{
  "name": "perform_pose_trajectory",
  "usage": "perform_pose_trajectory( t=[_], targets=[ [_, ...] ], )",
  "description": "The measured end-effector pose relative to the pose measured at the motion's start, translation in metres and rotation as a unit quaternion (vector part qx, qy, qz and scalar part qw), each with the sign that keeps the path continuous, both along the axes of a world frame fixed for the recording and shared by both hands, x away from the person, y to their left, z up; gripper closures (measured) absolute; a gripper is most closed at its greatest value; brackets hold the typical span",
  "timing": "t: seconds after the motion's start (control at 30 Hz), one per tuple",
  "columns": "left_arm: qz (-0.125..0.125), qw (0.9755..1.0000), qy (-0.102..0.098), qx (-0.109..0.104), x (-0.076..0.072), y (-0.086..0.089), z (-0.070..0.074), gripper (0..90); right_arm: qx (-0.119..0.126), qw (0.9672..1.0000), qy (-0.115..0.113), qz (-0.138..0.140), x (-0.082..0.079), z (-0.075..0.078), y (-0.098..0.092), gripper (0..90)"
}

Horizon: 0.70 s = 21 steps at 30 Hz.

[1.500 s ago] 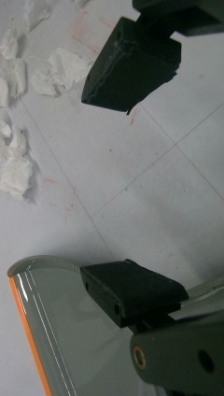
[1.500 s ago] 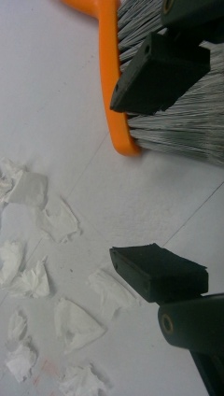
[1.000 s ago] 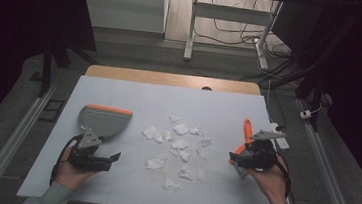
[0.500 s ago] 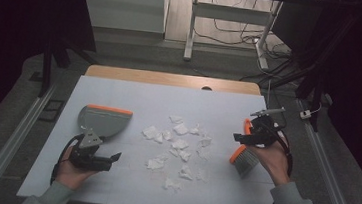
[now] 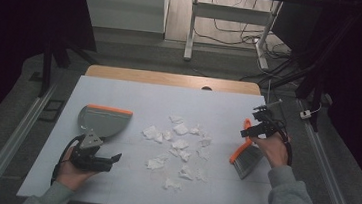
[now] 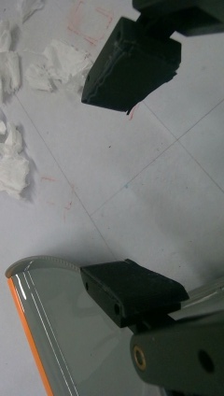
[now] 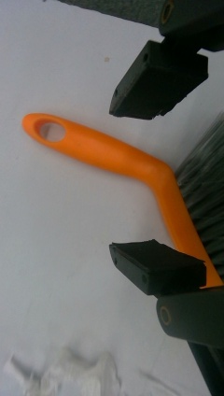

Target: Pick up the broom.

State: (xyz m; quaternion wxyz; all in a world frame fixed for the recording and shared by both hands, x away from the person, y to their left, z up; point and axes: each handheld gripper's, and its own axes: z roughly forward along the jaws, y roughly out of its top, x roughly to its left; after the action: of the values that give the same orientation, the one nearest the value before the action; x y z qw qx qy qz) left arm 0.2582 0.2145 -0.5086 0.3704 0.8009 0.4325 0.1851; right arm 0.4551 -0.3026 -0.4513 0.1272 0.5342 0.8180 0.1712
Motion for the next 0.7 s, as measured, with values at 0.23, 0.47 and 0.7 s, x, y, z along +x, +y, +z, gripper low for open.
perform_pose_trajectory(
  t=[0.23, 0.47, 0.7],
  targets=[
    [0.002, 1.0000, 0.001, 0.000, 0.000, 0.001, -0.001, 17.3, -0.025, 0.9987, 0.034, -0.028, 0.013, -0.016, 0.001, 29.2],
    [0.000, 1.0000, -0.001, 0.004, 0.000, 0.000, -0.001, 17.2, -0.044, 0.9965, 0.056, -0.045, 0.017, -0.024, 0.000, 31.4],
    [-0.004, 1.0000, 0.001, 0.005, 0.000, -0.001, -0.002, 17.2, -0.050, 0.9949, 0.068, -0.055, 0.018, -0.028, 0.000, 34.5]
  ],
)
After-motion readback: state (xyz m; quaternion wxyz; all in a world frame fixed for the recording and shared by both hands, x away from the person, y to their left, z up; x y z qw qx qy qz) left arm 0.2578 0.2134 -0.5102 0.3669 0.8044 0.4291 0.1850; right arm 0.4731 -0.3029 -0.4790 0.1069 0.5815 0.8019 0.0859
